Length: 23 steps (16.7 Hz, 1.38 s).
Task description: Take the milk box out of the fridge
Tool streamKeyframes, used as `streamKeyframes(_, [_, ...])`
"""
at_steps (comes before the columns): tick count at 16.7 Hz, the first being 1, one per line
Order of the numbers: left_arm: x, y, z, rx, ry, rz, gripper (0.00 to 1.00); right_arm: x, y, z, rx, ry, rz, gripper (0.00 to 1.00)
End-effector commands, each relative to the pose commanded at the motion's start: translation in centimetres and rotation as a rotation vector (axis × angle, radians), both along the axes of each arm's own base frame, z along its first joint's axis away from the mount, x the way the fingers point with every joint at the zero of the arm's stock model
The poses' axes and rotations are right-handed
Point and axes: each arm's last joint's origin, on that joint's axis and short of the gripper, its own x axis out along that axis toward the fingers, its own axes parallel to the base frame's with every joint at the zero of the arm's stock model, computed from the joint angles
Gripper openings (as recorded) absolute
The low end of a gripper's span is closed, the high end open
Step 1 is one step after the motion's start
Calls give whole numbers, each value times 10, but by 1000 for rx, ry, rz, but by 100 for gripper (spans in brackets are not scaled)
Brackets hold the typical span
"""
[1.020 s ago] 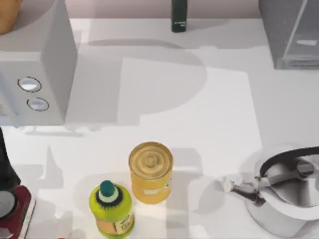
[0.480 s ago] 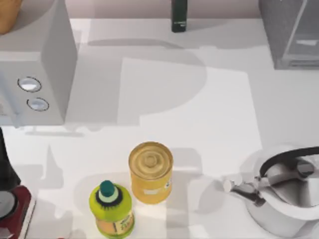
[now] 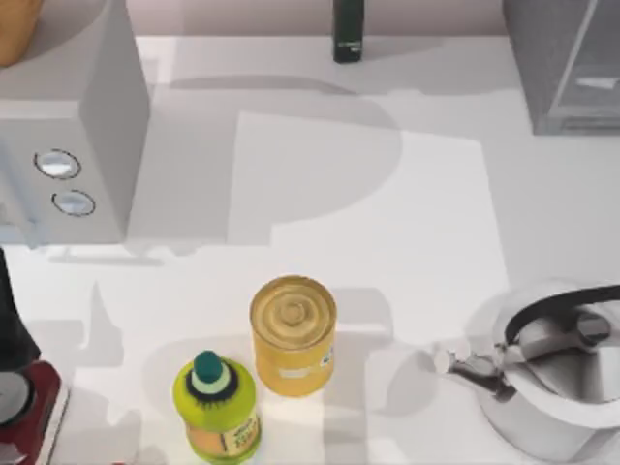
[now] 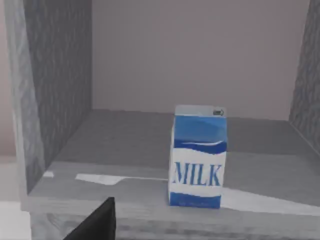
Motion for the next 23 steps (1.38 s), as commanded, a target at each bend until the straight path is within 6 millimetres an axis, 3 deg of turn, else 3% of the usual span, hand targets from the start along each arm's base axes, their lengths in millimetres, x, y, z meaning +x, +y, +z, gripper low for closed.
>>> streamKeyframes(7, [0, 0, 0, 0, 0, 0, 100, 83, 20, 53, -36, -39, 79, 100])
streamKeyframes(10, [0, 0, 0, 0, 0, 0, 100, 124, 22, 48, 1, 84, 64, 100])
streamKeyframes(13, [0, 0, 0, 0, 0, 0, 100, 155, 18, 27, 28, 224, 18, 100])
streamKeyframes(17, [0, 0, 0, 0, 0, 0, 100, 166, 10, 1, 48, 363, -45, 100])
streamKeyframes(23, [0, 0, 0, 0, 0, 0, 100, 167, 10, 2, 47, 364, -47, 100])
